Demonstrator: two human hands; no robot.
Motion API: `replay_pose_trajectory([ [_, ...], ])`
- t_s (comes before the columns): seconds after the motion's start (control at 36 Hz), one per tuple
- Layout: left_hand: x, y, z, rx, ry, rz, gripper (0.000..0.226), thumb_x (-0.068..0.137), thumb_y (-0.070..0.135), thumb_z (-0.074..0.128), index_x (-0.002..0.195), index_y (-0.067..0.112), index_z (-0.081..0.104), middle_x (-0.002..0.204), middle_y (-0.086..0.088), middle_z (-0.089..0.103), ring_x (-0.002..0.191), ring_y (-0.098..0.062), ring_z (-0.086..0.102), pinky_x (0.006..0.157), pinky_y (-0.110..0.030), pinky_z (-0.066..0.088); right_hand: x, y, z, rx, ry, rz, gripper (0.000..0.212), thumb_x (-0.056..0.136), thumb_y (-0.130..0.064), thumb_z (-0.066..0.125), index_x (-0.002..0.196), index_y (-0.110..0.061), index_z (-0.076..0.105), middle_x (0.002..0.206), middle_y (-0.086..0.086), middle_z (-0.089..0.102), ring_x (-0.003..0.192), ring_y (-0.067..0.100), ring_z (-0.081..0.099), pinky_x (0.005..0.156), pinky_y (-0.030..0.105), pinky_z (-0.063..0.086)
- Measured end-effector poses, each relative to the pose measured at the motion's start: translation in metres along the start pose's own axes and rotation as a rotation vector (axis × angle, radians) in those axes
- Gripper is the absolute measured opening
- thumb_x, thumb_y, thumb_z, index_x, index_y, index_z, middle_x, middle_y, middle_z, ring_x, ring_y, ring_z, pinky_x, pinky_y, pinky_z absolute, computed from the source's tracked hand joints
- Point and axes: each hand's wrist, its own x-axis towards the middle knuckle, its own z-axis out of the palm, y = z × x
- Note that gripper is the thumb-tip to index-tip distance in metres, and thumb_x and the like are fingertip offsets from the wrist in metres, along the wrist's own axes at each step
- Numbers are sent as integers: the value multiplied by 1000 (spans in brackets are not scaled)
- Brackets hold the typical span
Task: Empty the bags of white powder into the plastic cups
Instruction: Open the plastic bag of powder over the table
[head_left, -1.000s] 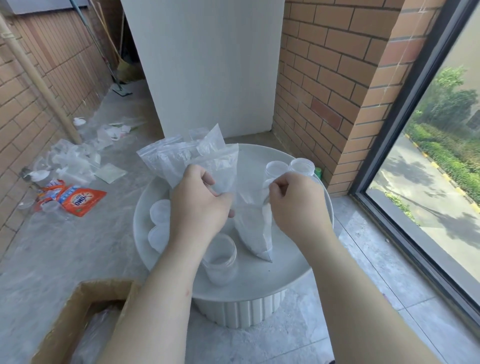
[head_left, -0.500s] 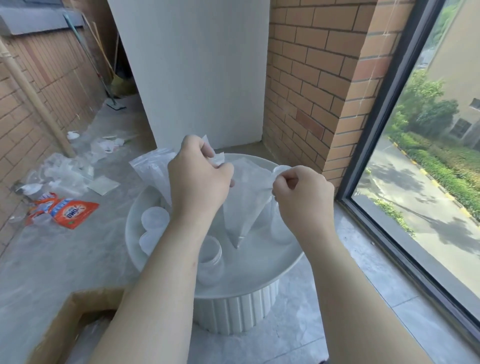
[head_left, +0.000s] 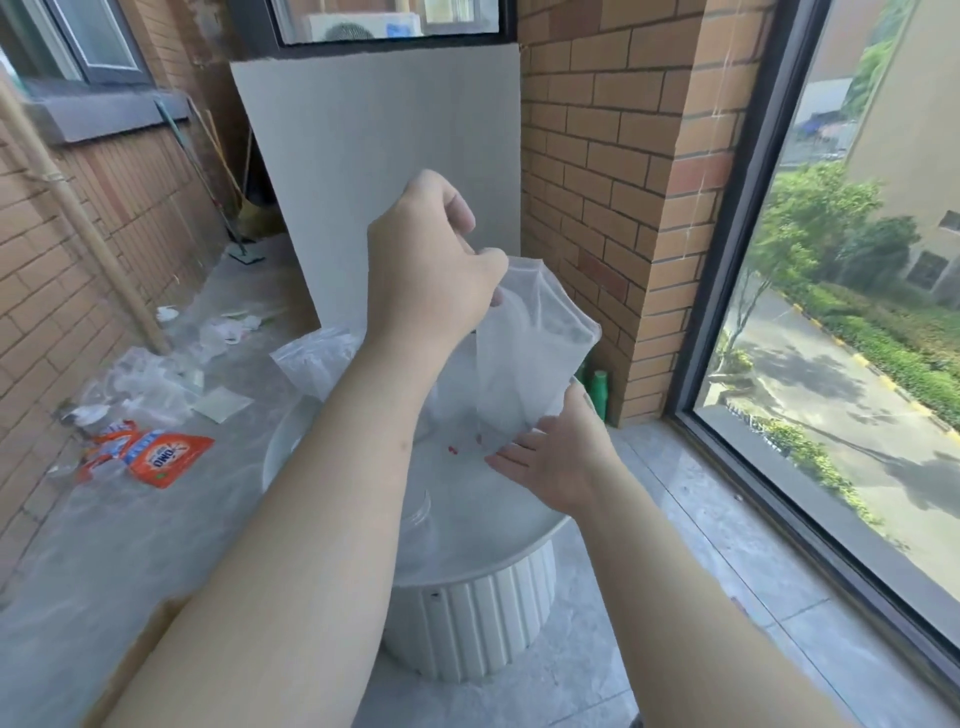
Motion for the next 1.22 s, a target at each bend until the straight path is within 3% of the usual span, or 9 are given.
replay_pose_trajectory([
  [0.11,-5,6,-9,-57,-34,-13,22,75,0,60,90,12,50,62,-2,62,47,-5,67,41,-13,37,-8,4,7,228,-78,18,41,100,-50,52,92,-16,75,84,11,75,65,31,72,73,41,58],
  [0.28,-11,6,-20,-65,-73,-67,23,75,3,61,95,12,53,63,-2,66,49,-5,68,40,-12,39,5,8,9,221,-44,-100,44,101,-50,52,75,-24,76,83,5,72,67,29,68,56,34,51],
  [0.36,-16,2,-27,72,-123,-94,26,79,24,68,98,19,51,66,6,68,61,0,65,49,-8,40,8,9,10,217,26,-130,47,100,-61,45,96,-24,74,91,7,76,71,30,69,60,35,53],
  [0.47,-29,-2,-38,193,-235,-194,34,79,45,68,97,25,47,66,3,72,54,-7,68,60,-28,52,13,6,10,197,95,-177,51,100,-65,39,104,-25,71,90,5,77,74,29,70,62,36,55],
  [0.72,-35,-14,-47,33,-445,-353,23,82,12,59,99,20,46,61,-5,72,52,-23,72,58,-34,58,12,1,16,51,149,-213,57,96,-73,38,115,-26,65,102,3,75,89,31,73,62,38,57],
  [0.86,-34,-30,-47,-43,-436,-399,28,78,4,57,97,20,43,61,-9,71,51,-26,71,51,-30,48,12,-3,18,-27,201,-278,57,95,-74,36,87,-26,66,91,0,73,94,30,72,89,48,59],
  [1.06,-41,-51,-42,-260,-321,-384,24,82,2,55,93,17,40,58,-11,68,47,-30,66,44,-27,42,16,-6,18,-78,281,-323,66,88,-84,31,76,-25,60,83,-3,53,81,27,58,81,39,51],
  [1.14,-45,-68,-42,-357,-274,-436,18,96,24,58,97,14,43,62,-12,70,52,-33,69,45,-27,45,12,-10,19,-51,280,-325,61,89,-82,32,86,-28,62,92,-4,64,96,29,70,85,54,60],
  [1.22,-54,-101,-40,-148,-316,-464,27,96,43,56,97,18,47,68,-4,71,54,-28,69,55,-30,45,10,-14,19,-47,283,-329,59,93,-78,33,89,-27,60,94,-5,64,93,24,68,80,41,62],
])
